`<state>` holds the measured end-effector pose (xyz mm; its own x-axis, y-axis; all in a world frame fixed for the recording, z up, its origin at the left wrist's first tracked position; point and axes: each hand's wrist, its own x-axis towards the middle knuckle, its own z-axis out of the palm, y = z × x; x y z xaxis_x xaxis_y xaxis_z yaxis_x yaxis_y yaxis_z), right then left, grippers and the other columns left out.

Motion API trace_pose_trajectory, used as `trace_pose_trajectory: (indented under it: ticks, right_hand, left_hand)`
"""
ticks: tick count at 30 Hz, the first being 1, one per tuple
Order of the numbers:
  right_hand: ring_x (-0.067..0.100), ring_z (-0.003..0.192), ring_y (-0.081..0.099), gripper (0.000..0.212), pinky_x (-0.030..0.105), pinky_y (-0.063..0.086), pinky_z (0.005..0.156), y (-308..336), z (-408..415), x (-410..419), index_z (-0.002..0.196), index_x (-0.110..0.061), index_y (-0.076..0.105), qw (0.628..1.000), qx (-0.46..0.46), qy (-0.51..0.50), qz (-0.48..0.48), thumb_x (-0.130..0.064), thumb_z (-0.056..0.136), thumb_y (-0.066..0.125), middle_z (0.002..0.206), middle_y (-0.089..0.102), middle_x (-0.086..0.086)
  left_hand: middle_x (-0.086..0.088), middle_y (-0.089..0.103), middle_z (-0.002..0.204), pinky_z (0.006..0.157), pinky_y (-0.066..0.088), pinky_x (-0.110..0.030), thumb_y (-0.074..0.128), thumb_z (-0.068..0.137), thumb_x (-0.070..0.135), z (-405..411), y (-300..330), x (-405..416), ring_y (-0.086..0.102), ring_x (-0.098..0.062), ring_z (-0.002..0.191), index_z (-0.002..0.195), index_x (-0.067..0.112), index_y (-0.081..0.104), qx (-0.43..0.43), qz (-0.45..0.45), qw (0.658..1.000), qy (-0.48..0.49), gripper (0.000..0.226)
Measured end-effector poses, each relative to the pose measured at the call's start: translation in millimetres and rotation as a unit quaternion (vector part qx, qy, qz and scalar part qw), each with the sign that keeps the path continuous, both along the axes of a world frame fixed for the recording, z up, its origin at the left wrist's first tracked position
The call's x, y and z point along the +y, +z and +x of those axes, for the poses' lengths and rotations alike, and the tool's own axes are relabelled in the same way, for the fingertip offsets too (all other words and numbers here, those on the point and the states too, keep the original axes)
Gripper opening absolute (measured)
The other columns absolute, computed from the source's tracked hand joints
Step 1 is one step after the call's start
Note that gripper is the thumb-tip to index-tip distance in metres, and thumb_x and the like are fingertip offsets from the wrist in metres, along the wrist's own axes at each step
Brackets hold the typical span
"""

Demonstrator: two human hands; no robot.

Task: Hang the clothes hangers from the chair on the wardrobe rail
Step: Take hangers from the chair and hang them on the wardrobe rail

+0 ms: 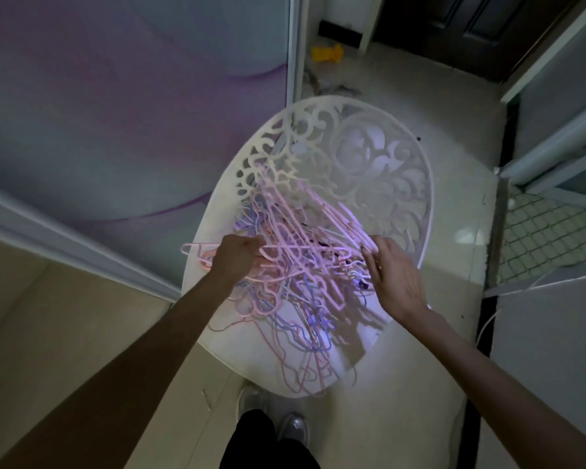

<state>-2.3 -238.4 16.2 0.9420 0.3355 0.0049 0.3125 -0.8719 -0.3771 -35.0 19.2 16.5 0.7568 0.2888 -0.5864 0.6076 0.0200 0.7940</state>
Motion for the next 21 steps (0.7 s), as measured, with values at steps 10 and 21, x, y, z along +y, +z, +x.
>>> trace_pose_trajectory:
  ticks: [10, 21]
  right_hand:
    - [0.016, 0.071, 0.066, 0.009, 0.027, 0.048, 0.064, 151, -14, 36, 0.099, -0.016, 0.058, 0.979, 0.171, 0.025, 0.11, -0.022, 0.093, 0.055, 0.096, 0.065, 0.012]
    - [0.004, 0.047, 0.055, 0.018, 0.017, 0.036, 0.044, 233, -163, 181, 0.108, -0.014, 0.057, 0.895, 0.358, 0.179, 0.199, -0.022, 0.092, 0.057, 0.076, 0.058, -0.001]
  left_hand:
    - [-0.001, 0.069, 0.096, 0.079, 0.044, -0.023, 0.05, 0.095, 0.029, -78, 142, 32, 0.063, -0.012, 0.091, 0.084, 0.02, 0.059, -0.014, -0.148, 0.986, 0.081, 0.017]
    - [0.007, 0.069, 0.077, 0.072, 0.041, -0.022, 0.053, 0.09, 0.016, -241, 240, 81, 0.056, -0.007, 0.08, 0.083, 0.017, 0.065, -0.05, -0.237, 0.957, 0.161, 0.013]
